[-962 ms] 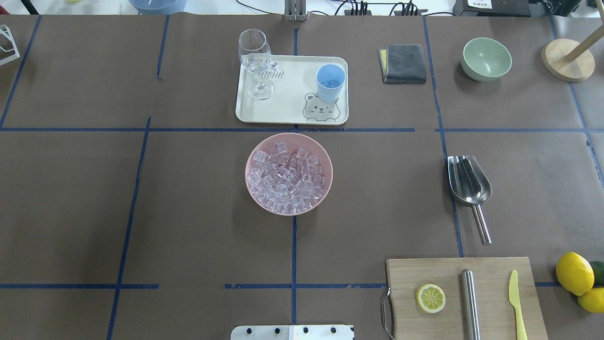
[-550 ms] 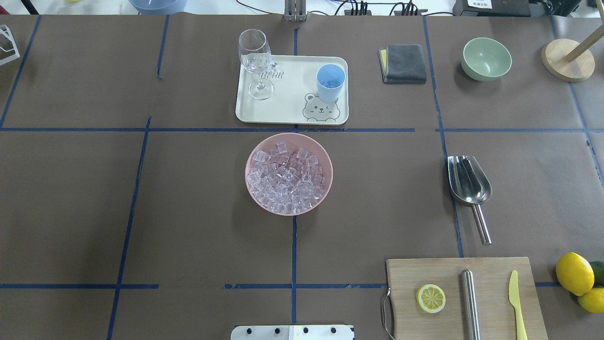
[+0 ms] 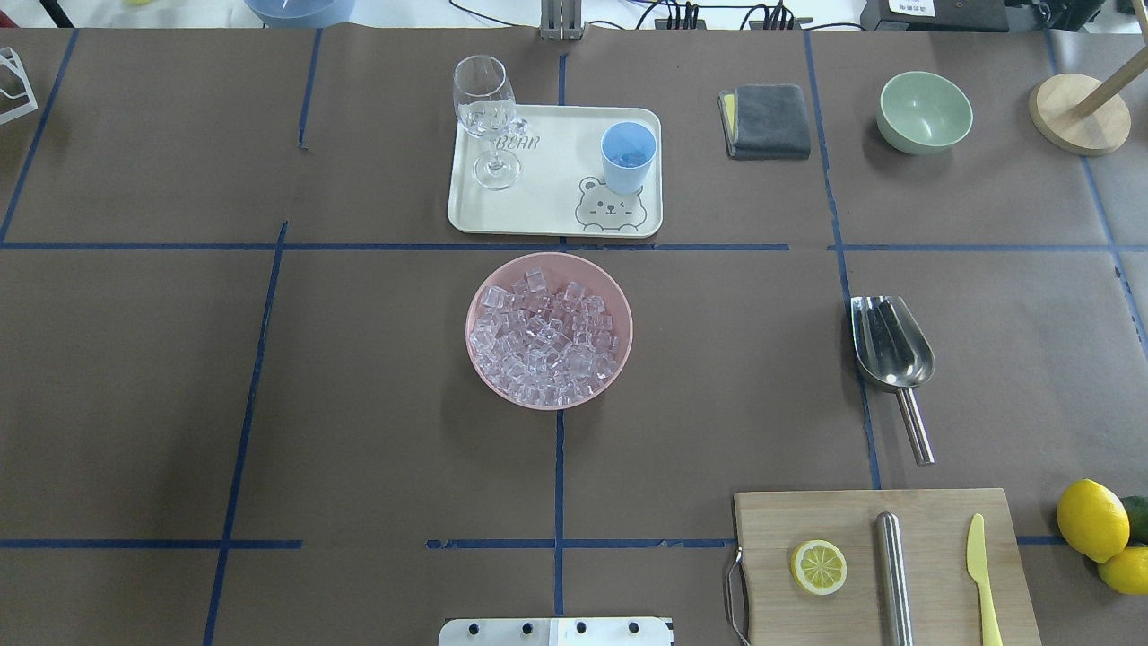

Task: Put ice in cup with scoop

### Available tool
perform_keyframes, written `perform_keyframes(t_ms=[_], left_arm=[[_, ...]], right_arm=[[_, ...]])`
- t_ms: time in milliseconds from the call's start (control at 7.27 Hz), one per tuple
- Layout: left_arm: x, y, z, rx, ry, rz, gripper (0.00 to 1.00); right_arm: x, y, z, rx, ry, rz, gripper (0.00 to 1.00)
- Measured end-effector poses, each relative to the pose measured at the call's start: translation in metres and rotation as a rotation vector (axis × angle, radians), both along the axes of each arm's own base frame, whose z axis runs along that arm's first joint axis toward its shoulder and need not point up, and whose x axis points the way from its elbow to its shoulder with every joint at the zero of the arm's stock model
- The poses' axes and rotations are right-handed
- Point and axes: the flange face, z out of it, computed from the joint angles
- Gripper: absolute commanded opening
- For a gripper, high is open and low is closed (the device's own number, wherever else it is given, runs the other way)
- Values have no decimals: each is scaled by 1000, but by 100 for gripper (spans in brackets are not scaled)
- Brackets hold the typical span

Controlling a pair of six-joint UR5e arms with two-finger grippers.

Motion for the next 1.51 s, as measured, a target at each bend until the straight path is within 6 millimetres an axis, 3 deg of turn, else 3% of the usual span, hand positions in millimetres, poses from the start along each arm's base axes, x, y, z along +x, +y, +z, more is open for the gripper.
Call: perform_keyframes(t_ms=[1512], left_arm=[[9, -2, -1, 8, -19, 19, 100]], right_arm=[[-3, 7, 7, -9, -8, -9, 100]])
